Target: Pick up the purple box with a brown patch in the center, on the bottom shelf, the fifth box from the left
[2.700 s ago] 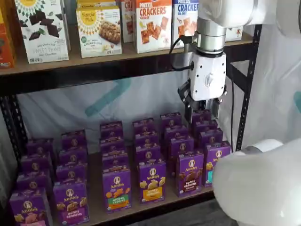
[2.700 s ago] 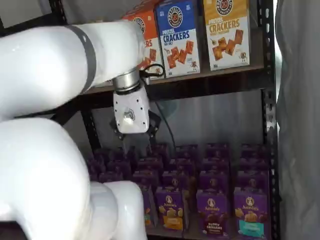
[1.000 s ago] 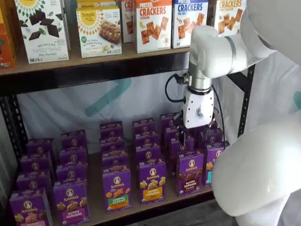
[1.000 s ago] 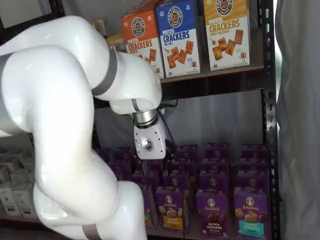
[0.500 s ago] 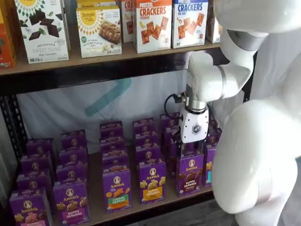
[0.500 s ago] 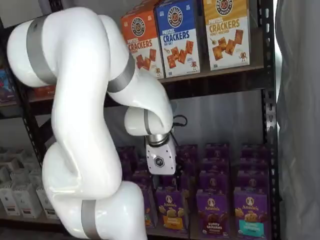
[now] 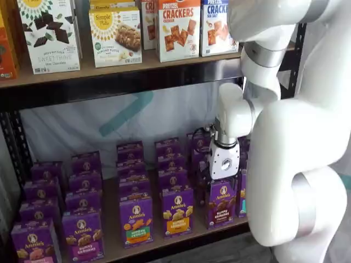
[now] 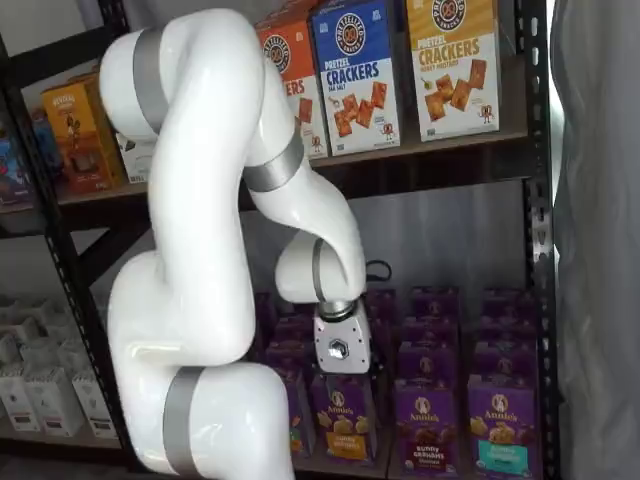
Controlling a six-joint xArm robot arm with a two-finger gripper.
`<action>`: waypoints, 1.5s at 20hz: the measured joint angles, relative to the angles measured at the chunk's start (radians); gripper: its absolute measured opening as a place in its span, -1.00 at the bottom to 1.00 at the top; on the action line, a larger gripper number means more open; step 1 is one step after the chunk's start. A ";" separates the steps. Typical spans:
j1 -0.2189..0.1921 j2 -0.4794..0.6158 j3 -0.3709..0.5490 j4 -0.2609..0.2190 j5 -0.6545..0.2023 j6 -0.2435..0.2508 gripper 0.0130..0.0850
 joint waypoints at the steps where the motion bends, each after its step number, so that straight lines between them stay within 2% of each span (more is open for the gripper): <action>1: -0.006 0.037 -0.018 0.000 -0.019 -0.007 1.00; 7: -0.041 0.192 -0.117 -0.034 -0.079 -0.009 1.00; 11: -0.066 0.273 -0.191 -0.095 -0.089 0.024 1.00; 14: -0.078 0.320 -0.237 -0.109 -0.104 0.027 1.00; 16: -0.083 0.356 -0.277 -0.093 -0.112 0.005 1.00; 18: -0.090 0.386 -0.315 -0.099 -0.112 0.005 1.00; 21: -0.106 0.426 -0.369 -0.172 -0.105 0.061 1.00; 23: -0.113 0.447 -0.396 -0.204 -0.098 0.083 1.00; 27: -0.121 0.484 -0.440 -0.136 -0.094 0.009 1.00; 30: -0.128 0.503 -0.459 -0.113 -0.103 -0.020 1.00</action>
